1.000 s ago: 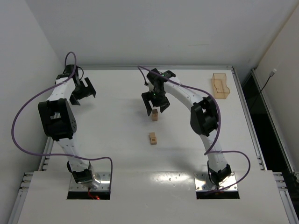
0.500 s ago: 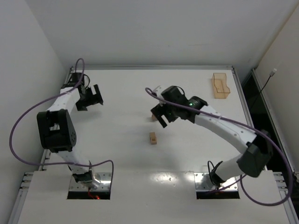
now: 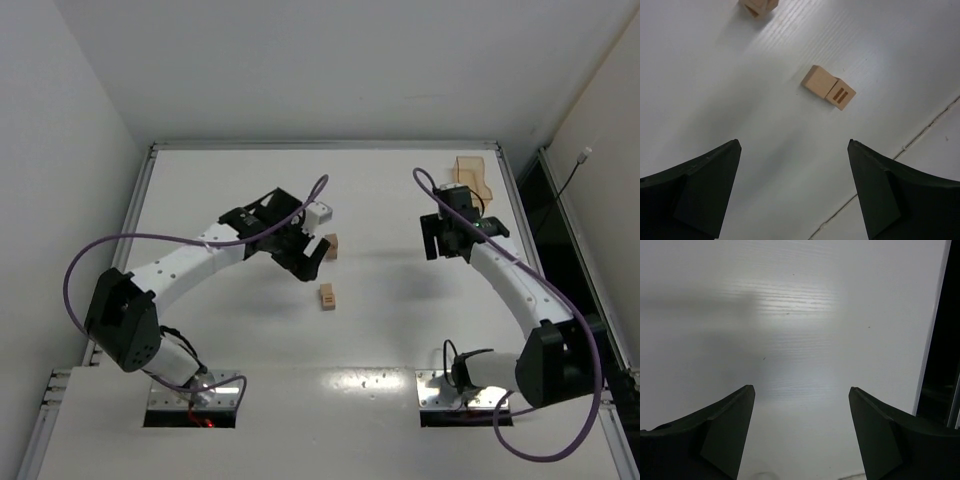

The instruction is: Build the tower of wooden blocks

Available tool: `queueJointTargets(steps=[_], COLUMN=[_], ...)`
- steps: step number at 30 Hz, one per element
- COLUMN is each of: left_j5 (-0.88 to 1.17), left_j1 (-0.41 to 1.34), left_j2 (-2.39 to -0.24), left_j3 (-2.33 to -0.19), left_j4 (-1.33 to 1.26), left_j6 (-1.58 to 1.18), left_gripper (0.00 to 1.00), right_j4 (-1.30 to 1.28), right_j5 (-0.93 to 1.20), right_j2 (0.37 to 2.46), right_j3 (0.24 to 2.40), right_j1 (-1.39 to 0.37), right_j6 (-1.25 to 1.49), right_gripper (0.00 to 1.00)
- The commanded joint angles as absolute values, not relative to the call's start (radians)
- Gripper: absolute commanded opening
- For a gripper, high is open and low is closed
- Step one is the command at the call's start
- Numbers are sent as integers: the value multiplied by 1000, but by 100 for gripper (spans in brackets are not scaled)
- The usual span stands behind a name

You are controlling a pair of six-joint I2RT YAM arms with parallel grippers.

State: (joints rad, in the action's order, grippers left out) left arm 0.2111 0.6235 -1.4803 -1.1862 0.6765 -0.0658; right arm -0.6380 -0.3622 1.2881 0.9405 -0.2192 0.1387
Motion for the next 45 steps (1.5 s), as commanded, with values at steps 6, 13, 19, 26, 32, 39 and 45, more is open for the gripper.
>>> queueJointTargets(steps=[6,13,19,26,32,39,45], left_j5=[23,-46,80,91,18,-17,-26], left_j1=[845,922,971,980,980,967,937], left_j2=[-1491,-1560,-1600,-1664,-1673,-1750,-1815], left_j3=[-1170,-1223,-1197,-1218,-1227,-1282,-1310], left_j4=[649,673,647,669,650,649,658], left_j6=[-195,-229,-94,-17,24,23,-110], left_gripper=[83,83,81,81,81,79,79], right_j4=[-655,-664,-673,-673,-664,-664,-664], right_j5=[-293,-272,-259,-241,-232,-199,-199], right_j2=[1200,1135,1108,1086,1086,1095,1095], right_j3=[888,870,870,870,870,870,870], right_j1=[-157,-129,-129,-120,-120,-120,-110], right_j6=[182,192,192,183,183,183,183], right_gripper=[73,73,73,73,73,73,73])
